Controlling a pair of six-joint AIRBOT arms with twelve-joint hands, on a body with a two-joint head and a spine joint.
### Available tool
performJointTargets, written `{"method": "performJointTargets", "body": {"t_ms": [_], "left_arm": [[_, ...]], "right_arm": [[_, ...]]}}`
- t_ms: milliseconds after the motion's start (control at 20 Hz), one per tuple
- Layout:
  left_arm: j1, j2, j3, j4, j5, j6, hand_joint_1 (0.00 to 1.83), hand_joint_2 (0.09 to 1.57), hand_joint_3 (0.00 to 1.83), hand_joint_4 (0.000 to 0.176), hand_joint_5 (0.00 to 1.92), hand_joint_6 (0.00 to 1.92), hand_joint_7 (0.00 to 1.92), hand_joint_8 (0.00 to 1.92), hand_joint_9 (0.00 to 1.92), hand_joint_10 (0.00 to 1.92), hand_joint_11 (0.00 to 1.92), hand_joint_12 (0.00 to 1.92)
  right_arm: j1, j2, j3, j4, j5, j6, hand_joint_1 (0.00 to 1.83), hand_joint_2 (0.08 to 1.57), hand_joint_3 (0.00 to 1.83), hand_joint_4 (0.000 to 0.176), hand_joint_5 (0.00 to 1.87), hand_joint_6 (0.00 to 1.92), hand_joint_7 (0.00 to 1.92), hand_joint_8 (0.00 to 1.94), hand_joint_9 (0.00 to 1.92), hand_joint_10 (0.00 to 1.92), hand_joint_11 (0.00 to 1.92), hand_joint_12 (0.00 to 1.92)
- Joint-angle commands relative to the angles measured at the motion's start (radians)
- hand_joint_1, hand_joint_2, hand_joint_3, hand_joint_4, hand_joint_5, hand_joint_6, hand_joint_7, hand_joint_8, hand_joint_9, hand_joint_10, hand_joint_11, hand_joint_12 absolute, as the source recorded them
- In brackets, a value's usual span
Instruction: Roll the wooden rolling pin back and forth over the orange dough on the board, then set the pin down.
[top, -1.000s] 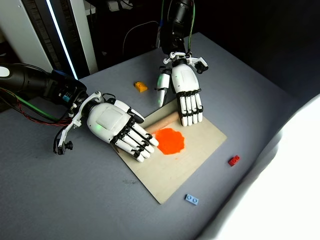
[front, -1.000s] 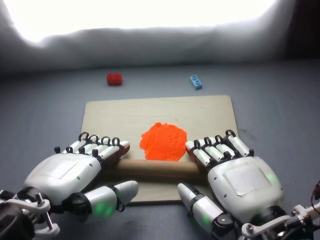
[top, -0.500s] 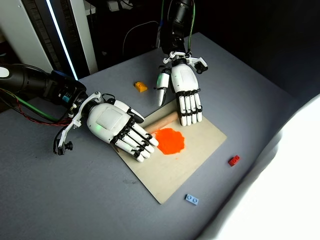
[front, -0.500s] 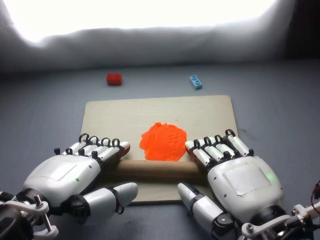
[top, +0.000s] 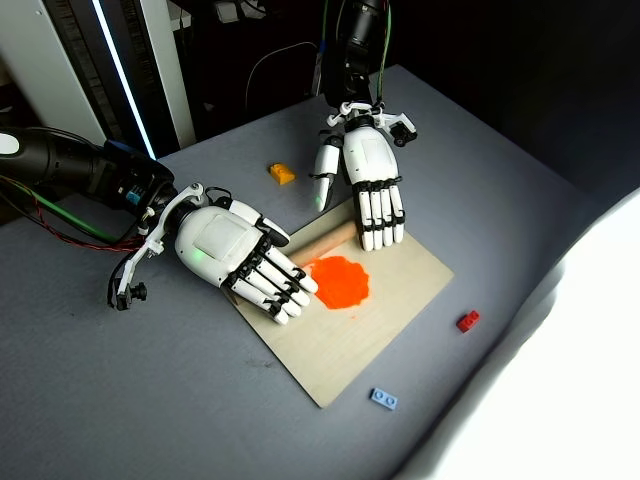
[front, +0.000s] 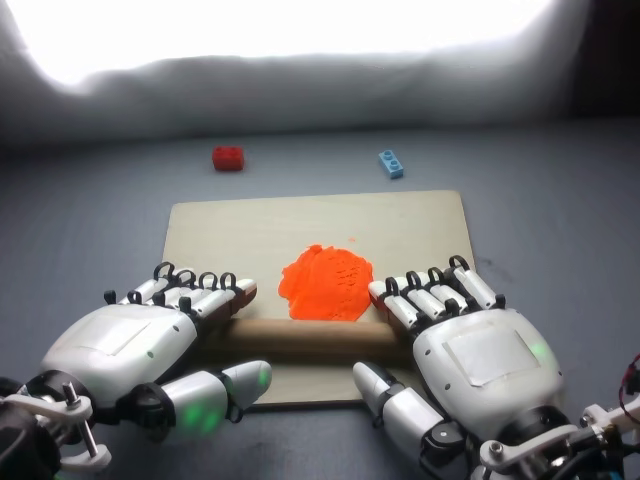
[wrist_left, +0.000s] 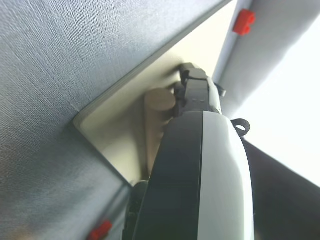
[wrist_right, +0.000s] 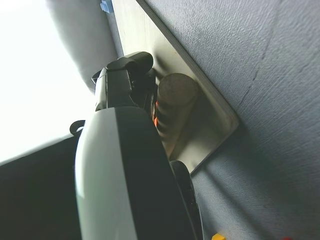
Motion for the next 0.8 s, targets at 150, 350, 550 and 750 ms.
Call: {"method": "performJointTargets", "body": {"t_ms": [150,350,550,750], "left_arm": [[-0.029,0.017,0.002,0.028,-0.088,-0.003,0.0,1.38,0.0,0.0,0.14,0.01,0.21,0.01,0.2,0.01,0.0,0.22],[-0.06,0.028,0.0,0.029,-0.079,-0.001,0.0,1.38,0.0,0.0,0.14,0.0,0.18,0.0,0.16,0.0,0.0,0.13],[-0.117,0.058,-0.011,0.03,-0.031,0.02,0.0,1.38,0.0,0.0,0.14,0.0,0.21,0.01,0.17,0.01,0.0,0.14],[-0.178,0.1,-0.026,0.038,0.02,0.038,0.0,1.34,0.0,0.0,0.13,0.0,0.21,0.0,0.19,0.01,0.0,0.16]], "right_arm": [[0.011,0.01,0.001,-0.098,0.082,0.006,0.0,1.37,0.0,0.0,0.3,0.01,0.35,0.0,0.37,0.0,0.0,0.79],[0.013,0.02,0.0,-0.14,0.085,0.015,0.0,1.36,0.0,0.0,0.29,0.0,0.33,0.0,0.36,0.0,0.0,0.8],[0.032,0.045,-0.021,-0.156,0.092,0.022,0.0,1.37,0.0,0.0,0.29,0.0,0.33,0.0,0.34,0.0,0.0,0.73],[0.065,0.098,-0.064,-0.157,0.085,0.021,0.0,1.36,0.0,0.0,0.3,0.0,0.35,0.01,0.36,0.01,0.0,0.78]]}}
